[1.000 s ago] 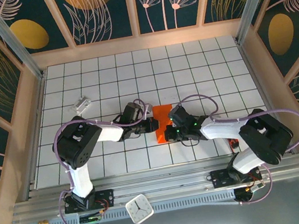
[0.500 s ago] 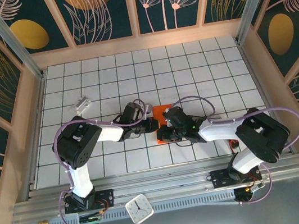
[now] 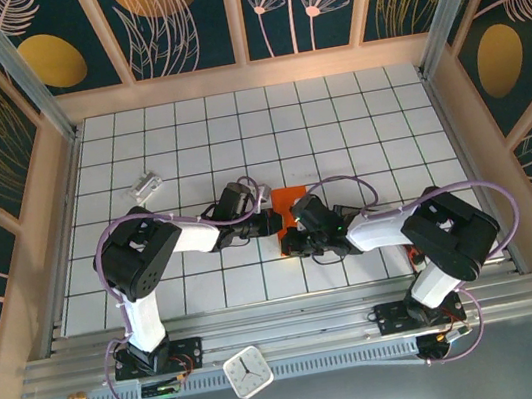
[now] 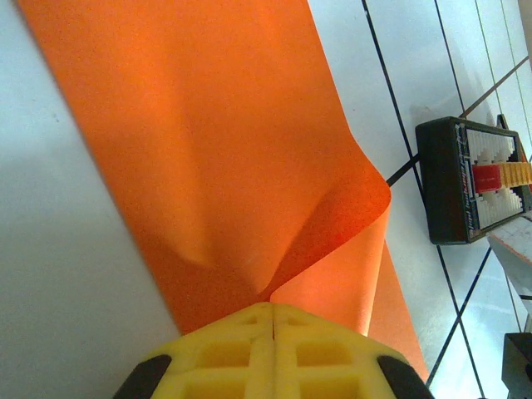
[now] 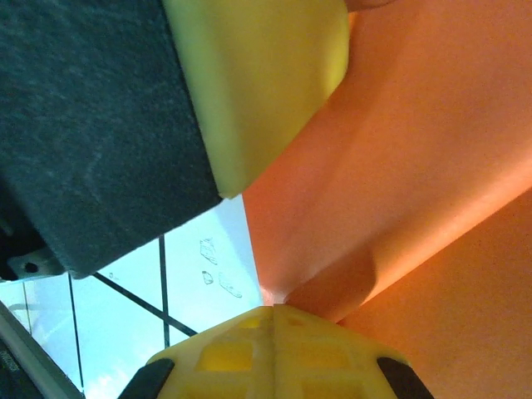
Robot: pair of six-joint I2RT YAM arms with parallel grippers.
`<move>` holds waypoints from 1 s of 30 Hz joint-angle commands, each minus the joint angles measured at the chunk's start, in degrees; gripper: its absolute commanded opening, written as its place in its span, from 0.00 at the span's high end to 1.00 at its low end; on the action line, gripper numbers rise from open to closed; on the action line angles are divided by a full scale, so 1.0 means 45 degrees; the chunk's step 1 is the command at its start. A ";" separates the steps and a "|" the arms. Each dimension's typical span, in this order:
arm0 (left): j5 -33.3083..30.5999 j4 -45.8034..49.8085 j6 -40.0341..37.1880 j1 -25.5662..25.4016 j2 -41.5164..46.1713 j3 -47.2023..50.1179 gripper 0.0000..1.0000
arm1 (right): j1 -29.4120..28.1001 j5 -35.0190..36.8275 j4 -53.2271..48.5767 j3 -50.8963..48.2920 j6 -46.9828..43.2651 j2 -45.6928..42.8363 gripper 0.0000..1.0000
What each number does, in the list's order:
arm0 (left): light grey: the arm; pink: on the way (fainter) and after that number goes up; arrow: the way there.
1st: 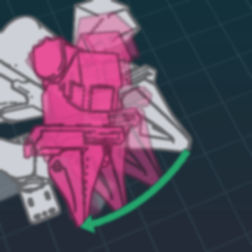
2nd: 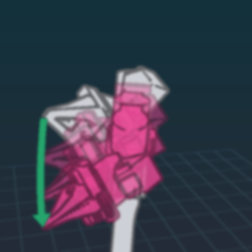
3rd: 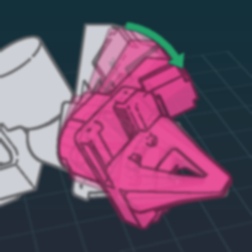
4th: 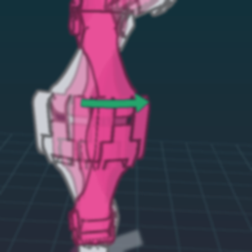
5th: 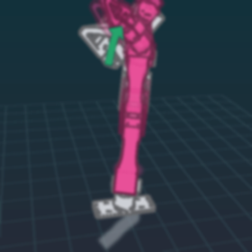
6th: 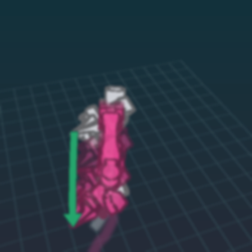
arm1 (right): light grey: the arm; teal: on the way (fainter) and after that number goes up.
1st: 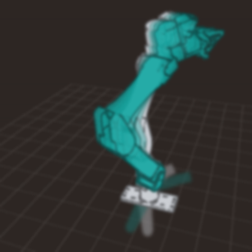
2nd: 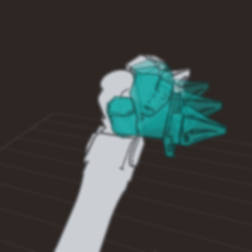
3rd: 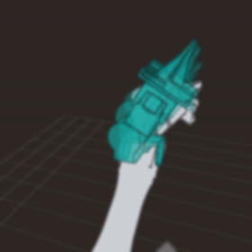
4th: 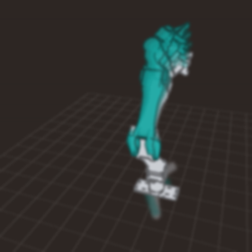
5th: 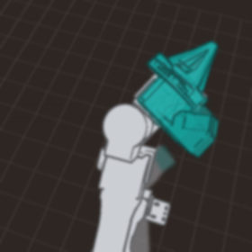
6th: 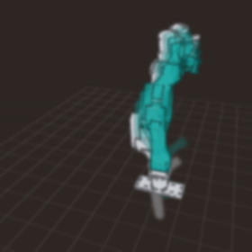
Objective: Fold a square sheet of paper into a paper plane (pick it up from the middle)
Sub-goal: Fold the triangle a second time at the center of the table.
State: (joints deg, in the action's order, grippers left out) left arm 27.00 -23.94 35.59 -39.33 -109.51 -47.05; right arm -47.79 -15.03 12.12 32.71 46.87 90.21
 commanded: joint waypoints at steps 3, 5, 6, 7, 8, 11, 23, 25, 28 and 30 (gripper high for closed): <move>-0.0726 0.0946 -0.0224 -0.0018 -0.0717 0.0201 1.00 | -0.0112 0.0069 -0.0110 -0.0498 -0.0060 0.0222 1.00; -0.0785 0.0971 -0.0234 -0.0010 -0.0761 0.0181 1.00 | -0.0156 0.0020 -0.0115 -0.0654 0.0006 0.0158 1.00; -0.0805 0.0989 -0.0253 -0.0020 -0.0789 0.0143 1.00 | -0.0170 0.0029 -0.0134 -0.0724 0.0040 0.0123 1.00; -0.0825 0.1022 -0.0251 -0.0025 -0.0826 0.0109 1.00 | -0.0198 -0.0010 -0.0153 -0.0792 0.0066 0.0099 1.00; -0.0844 0.1066 -0.0244 -0.0029 -0.0858 0.0047 1.00 | -0.0219 -0.0035 -0.0171 -0.0834 0.0072 0.0095 1.00; -0.0940 0.1160 -0.0262 -0.0029 -0.0963 -0.0103 1.00 | -0.0414 -0.0161 -0.0252 -0.0923 0.0128 0.0164 1.00; -0.1216 0.1223 -0.0166 -0.0019 -0.1072 0.0023 1.00 | -0.1196 -0.0256 -0.1007 -0.0659 -0.0069 0.0001 1.00; -0.1235 0.1219 -0.0156 -0.0029 -0.1103 0.0025 1.00 | -0.1289 -0.0303 -0.1033 -0.0610 -0.0084 0.0038 1.00; -0.1254 0.1242 -0.0152 -0.0029 -0.1095 0.0025 1.00 | -0.1489 -0.0444 -0.0985 -0.0530 -0.0097 0.0070 1.00; -0.1255 0.1239 -0.0168 -0.0024 -0.1084 0.0020 1.00 | -0.1510 -0.0628 -0.0804 -0.0605 -0.0077 -0.0044 1.00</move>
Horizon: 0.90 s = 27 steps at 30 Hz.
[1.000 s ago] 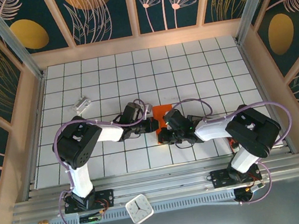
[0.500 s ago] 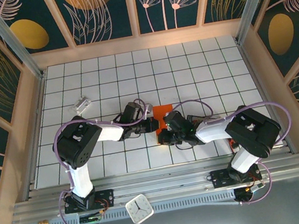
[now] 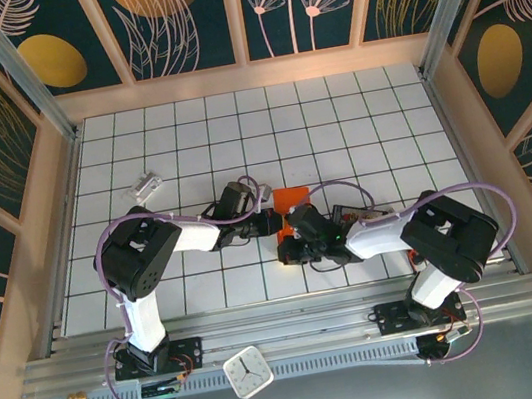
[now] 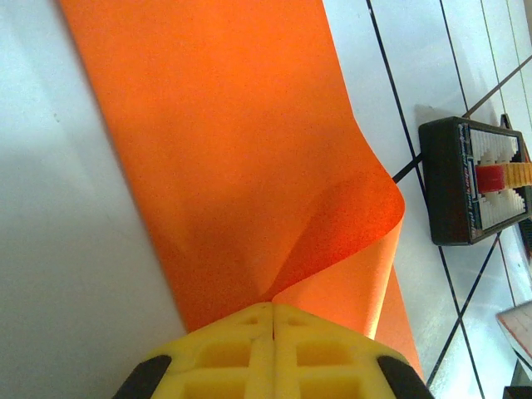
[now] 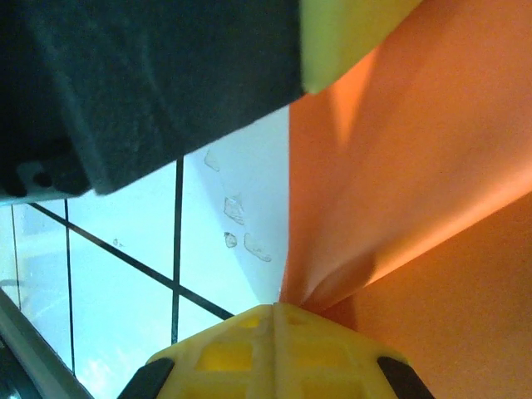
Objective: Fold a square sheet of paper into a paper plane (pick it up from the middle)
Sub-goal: Fold the triangle a second time at the center of the table.
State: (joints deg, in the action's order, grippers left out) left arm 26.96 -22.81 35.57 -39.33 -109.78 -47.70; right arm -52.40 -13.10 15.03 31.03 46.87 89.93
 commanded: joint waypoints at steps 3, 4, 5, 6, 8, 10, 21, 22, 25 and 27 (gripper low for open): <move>-0.1226 0.1007 -0.0190 -0.0015 -0.1020 0.0190 1.00 | -0.0170 -0.1307 -0.0968 -0.0288 -0.0134 -0.0520 1.00; -0.1207 0.1007 -0.0183 -0.0021 -0.1035 0.0190 1.00 | 0.0083 -0.1432 -0.0720 -0.0345 -0.0116 -0.0821 1.00; -0.1206 0.1007 -0.0214 -0.0020 -0.1015 0.0209 1.00 | 0.0318 -0.1551 -0.0480 -0.0416 -0.0045 -0.1108 1.00; -0.1190 0.1028 -0.0200 -0.0021 -0.1025 0.0208 1.00 | 0.0636 -0.1697 -0.0179 -0.0516 0.0035 -0.1427 1.00; -0.1168 0.1040 -0.0224 -0.0025 -0.1032 0.0207 1.00 | 0.1195 -0.1869 0.0356 -0.0721 0.0223 -0.1870 1.00; -0.1147 0.1058 -0.0249 -0.0017 -0.1046 0.0173 1.00 | 0.1646 -0.1876 0.0669 -0.0840 0.0307 -0.1967 1.00; -0.1067 0.1181 -0.0324 -0.0012 -0.1070 0.0112 1.00 | 0.2077 -0.1771 0.0860 0.0239 0.0033 -0.0221 1.00; -0.1066 0.1198 -0.0327 -0.0019 -0.1093 0.0112 1.00 | 0.2041 -0.1793 0.0875 0.0324 0.0003 -0.0094 1.00; -0.1069 0.1195 -0.0327 -0.0012 -0.1077 0.0112 1.00 | 0.1941 -0.1871 0.0956 0.0421 0.0029 0.0086 1.00; -0.1069 0.1182 -0.0327 -0.0024 -0.1092 0.0107 1.00 | 0.1844 -0.1873 0.0953 0.0449 0.0047 0.0180 1.00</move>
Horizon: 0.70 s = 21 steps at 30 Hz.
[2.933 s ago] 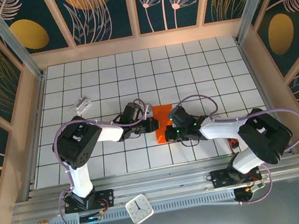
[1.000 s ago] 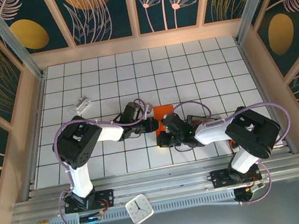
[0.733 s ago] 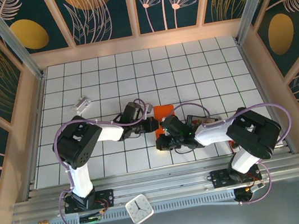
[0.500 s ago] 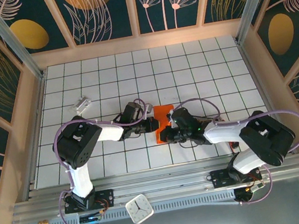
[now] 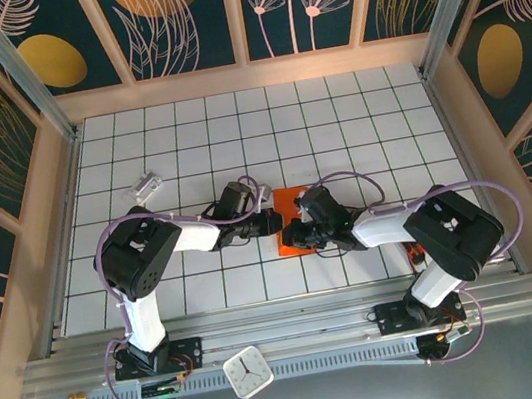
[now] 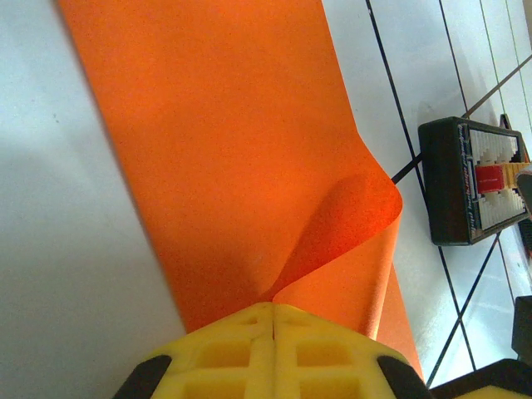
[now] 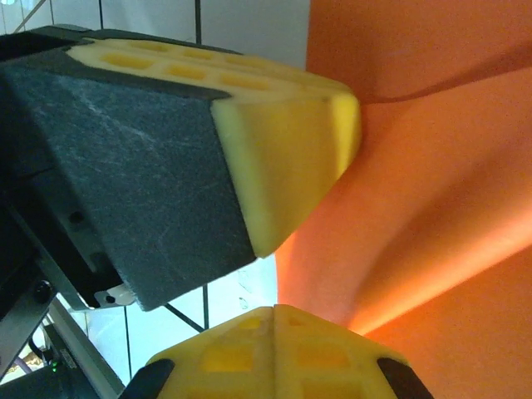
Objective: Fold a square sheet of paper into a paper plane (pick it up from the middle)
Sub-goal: Fold the triangle a second time at the center of the table.
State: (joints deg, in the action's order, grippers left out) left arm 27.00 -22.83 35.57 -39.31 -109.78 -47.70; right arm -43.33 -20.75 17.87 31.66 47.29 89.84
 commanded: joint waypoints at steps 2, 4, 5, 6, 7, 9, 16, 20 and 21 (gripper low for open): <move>-0.1061 0.1179 -0.0327 -0.0034 -0.1110 0.0100 1.00 | -0.0242 -0.0135 0.0230 0.0386 -0.0069 0.0323 1.00; -0.1040 0.1185 -0.0345 -0.0024 -0.1112 0.0093 1.00 | -0.0235 -0.0058 0.0146 0.0424 -0.0073 0.0457 1.00; -0.1040 0.1177 -0.0341 -0.0018 -0.1098 0.0093 1.00 | -0.0186 0.0015 0.0066 0.0428 -0.0087 0.0476 1.00; -0.1042 0.1181 -0.0356 -0.0033 -0.1098 0.0093 1.00 | -0.0148 0.0075 -0.0007 0.0408 -0.0096 0.0501 1.00; -0.1040 0.1180 -0.0361 -0.0024 -0.1107 0.0074 1.00 | -0.0089 0.0152 -0.0094 0.0378 -0.0109 0.0537 1.00; -0.1025 0.1176 -0.0380 -0.0031 -0.1132 0.0038 1.00 | -0.0026 0.0207 -0.0312 0.0290 -0.0115 0.0607 1.00; -0.1040 0.1361 -0.0634 -0.0034 -0.1220 -0.0132 1.00 | 0.0015 0.0527 -0.0806 -0.0627 0.0334 0.0214 1.00; -0.1030 0.1518 -0.0849 -0.0018 -0.1318 -0.0266 1.00 | 0.0134 0.0436 -0.0868 -0.0836 0.0488 0.0046 1.00; -0.1037 0.1556 -0.0883 -0.0019 -0.1341 -0.0274 1.00 | 0.0155 0.0278 -0.0776 -0.0745 0.0506 -0.0010 1.00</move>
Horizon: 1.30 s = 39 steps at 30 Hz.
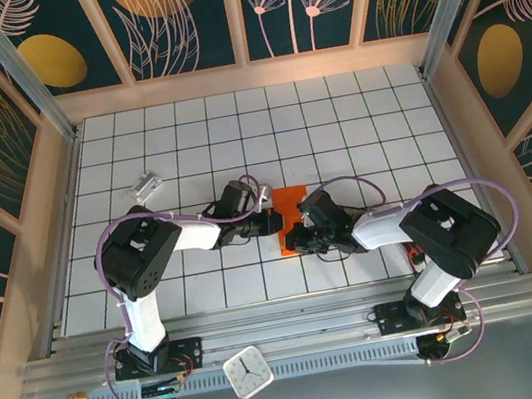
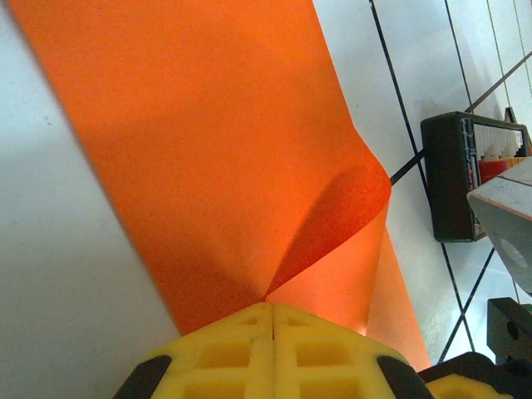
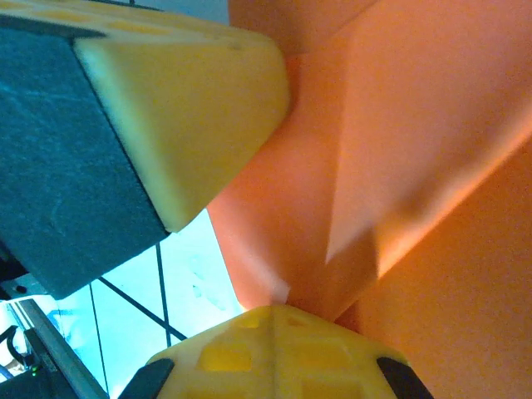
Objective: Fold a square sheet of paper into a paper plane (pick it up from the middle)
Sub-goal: Fold the triangle a second time at the center of the table.
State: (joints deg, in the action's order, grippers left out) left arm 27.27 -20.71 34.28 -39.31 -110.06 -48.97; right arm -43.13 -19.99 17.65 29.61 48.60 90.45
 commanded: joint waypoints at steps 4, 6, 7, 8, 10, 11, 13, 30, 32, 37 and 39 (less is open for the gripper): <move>-0.1098 0.1118 -0.0626 -0.0017 -0.1284 -0.0016 1.00 | 0.0255 -0.0525 -0.0091 0.0012 0.0114 -0.0610 1.00; -0.1108 0.1152 -0.0637 -0.0034 -0.1304 -0.0050 1.00 | 0.0404 -0.0986 0.0299 0.0060 0.0158 -0.0808 1.00; -0.1084 0.1183 -0.0646 -0.0023 -0.1335 -0.0089 1.00 | 0.0446 -0.1129 0.0462 0.0080 0.0148 -0.0839 1.00; -0.1025 0.1227 -0.0648 -0.0022 -0.1350 -0.0148 1.00 | 0.0449 -0.1173 0.0509 0.0081 0.0121 -0.0884 1.00; -0.0962 0.1205 -0.0607 -0.0024 -0.1363 -0.0172 1.00 | 0.0416 -0.1188 0.0570 -0.0011 0.0069 -0.0915 1.00; -0.0962 0.1157 -0.0588 -0.0017 -0.1324 -0.0173 1.00 | 0.0444 -0.1085 0.0551 -0.0134 0.0050 -0.0970 1.00; -0.0962 0.1146 -0.0567 -0.0033 -0.1248 -0.0187 1.00 | 0.0517 -0.0912 0.0445 -0.0459 0.0081 -0.1064 1.00; -0.0300 0.0832 -0.0153 -0.0048 -0.0842 -0.0790 1.00 | 0.0781 0.0164 -0.1824 -0.1384 -0.0901 -0.0951 1.00; -0.0241 0.0819 -0.0137 -0.0050 -0.0935 -0.0883 1.00 | 0.0780 0.0199 -0.1939 -0.1364 -0.1012 -0.0928 1.00; 0.0077 0.0606 -0.0080 -0.0050 -0.1068 -0.0954 1.00 | 0.0776 0.0204 -0.2062 -0.1271 -0.1139 -0.0834 1.00; 0.0132 0.0530 -0.0040 -0.0050 -0.1028 -0.0939 1.00 | 0.0758 0.0203 -0.2076 -0.1247 -0.1170 -0.0787 1.00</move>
State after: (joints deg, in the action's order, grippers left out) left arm 29.36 -16.12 33.91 -38.94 -111.07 -52.27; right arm -40.16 -22.39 16.29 25.02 45.08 85.84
